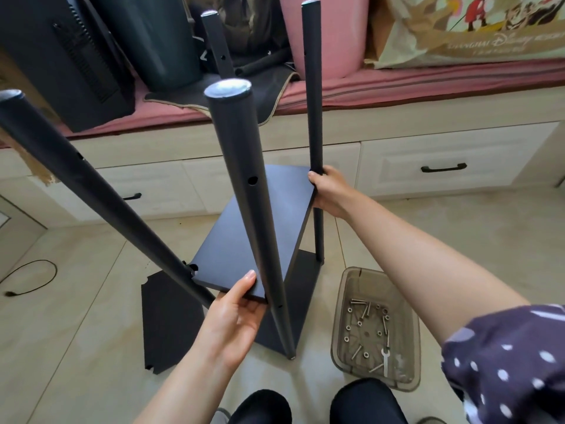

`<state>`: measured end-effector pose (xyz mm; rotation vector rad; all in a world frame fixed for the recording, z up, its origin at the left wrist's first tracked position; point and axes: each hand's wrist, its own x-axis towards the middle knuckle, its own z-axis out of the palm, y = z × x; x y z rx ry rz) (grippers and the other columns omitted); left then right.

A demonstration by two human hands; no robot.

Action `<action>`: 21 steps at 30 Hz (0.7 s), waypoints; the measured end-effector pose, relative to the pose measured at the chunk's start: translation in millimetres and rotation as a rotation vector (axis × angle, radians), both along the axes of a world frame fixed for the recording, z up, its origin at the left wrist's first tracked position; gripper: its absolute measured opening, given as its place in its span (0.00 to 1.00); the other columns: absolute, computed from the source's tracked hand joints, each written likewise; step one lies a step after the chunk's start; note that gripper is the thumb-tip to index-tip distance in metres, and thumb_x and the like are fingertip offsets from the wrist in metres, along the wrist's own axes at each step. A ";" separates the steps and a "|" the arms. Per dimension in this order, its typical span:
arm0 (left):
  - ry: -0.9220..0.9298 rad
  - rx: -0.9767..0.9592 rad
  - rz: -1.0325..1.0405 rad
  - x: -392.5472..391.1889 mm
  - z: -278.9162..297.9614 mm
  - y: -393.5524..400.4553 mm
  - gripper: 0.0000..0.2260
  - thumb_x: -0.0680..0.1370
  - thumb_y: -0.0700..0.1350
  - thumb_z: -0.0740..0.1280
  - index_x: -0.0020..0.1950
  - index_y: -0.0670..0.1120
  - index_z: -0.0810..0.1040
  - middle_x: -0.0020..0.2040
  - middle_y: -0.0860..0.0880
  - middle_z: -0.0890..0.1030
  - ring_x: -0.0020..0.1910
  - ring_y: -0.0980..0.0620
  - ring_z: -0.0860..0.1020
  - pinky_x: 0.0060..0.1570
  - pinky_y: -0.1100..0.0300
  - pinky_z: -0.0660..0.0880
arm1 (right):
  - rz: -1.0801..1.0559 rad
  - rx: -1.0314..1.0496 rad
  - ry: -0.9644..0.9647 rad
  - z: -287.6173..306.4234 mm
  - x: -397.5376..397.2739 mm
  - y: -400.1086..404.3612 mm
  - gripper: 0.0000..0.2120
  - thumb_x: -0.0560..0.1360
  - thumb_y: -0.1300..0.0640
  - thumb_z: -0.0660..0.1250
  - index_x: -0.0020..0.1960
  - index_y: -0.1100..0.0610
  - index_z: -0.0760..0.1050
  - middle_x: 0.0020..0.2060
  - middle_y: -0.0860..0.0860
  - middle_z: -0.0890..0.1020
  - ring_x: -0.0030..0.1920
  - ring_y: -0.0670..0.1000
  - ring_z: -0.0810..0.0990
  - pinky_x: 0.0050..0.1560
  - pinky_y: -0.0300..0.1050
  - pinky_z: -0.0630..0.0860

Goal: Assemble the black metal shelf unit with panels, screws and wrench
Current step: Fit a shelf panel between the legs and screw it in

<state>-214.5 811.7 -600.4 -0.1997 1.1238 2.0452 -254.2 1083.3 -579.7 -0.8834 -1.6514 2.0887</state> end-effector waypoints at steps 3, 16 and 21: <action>-0.029 0.007 0.010 3.3 0.0 1.0 0.20 0.72 0.38 0.70 0.65 0.38 0.77 0.50 0.42 0.85 0.46 0.47 0.86 0.40 0.56 0.83 | -0.013 -0.070 0.015 3.6 0.2 0.3 0.08 0.83 0.63 0.56 0.51 0.56 0.73 0.46 0.55 0.78 0.48 0.55 0.79 0.59 0.64 0.77; -0.103 0.019 0.045 14.7 11.1 15.6 0.21 0.79 0.39 0.68 0.72 0.39 0.75 0.63 0.41 0.82 0.59 0.45 0.83 0.54 0.51 0.82 | 0.046 0.001 -0.287 -78.0 104.2 -6.3 0.12 0.82 0.56 0.62 0.60 0.65 0.72 0.47 0.59 0.81 0.43 0.55 0.84 0.41 0.46 0.82; -0.090 0.018 0.013 15.4 9.5 24.3 0.20 0.79 0.40 0.68 0.71 0.40 0.76 0.62 0.42 0.83 0.58 0.47 0.84 0.53 0.53 0.82 | 0.365 0.333 -0.677 -155.7 166.8 -16.7 0.12 0.77 0.68 0.63 0.37 0.57 0.76 0.32 0.53 0.80 0.30 0.48 0.79 0.30 0.39 0.75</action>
